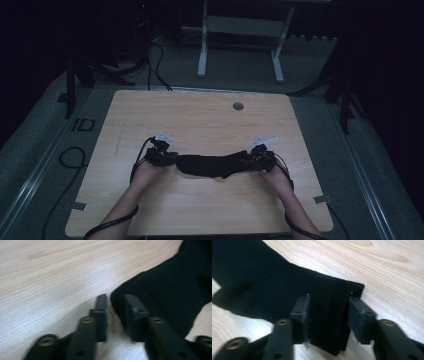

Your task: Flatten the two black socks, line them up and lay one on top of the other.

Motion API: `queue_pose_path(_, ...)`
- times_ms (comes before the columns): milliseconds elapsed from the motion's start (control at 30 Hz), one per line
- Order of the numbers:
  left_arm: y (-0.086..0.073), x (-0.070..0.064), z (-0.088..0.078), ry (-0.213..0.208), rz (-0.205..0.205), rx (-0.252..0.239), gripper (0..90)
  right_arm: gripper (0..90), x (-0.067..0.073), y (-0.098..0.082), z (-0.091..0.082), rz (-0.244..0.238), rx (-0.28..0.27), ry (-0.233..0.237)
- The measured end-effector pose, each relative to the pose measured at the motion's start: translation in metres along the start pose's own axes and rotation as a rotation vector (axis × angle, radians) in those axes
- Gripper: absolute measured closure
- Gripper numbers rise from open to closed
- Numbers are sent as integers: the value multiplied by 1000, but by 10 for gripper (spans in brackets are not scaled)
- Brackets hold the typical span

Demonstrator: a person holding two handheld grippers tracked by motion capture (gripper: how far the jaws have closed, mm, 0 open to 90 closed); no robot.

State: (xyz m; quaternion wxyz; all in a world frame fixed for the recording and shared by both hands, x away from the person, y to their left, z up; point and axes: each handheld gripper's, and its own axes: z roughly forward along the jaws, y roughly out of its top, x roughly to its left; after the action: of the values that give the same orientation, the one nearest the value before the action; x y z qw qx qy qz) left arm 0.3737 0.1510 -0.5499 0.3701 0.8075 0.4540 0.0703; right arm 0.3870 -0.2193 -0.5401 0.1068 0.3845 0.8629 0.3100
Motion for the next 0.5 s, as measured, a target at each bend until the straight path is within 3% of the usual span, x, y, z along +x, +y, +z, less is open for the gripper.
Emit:
queue_pose_path(133, -1, 1, -11, -12, -4, -40, 527, 400, 2, 4, -9, -11, -30, 4)
queue_pose_path(300, -5, 0, -21, -13, 5, -66, 344, 242, 1, 6, -24, 18, -87, 27)
queue_pose_path(367, -7, -2, -24, -46, 4, -70, 274, 174, 0, 5, -27, 25, -95, 41)
queue_pose_path(433, -9, -4, -24, -74, 19, -50, 192, 140, 1, 3, -27, -2, -87, 43)
queue_pose_path(500, -13, -9, -26, -43, 52, -59, 137, 138, 2, 0, -26, -2, -79, 29)
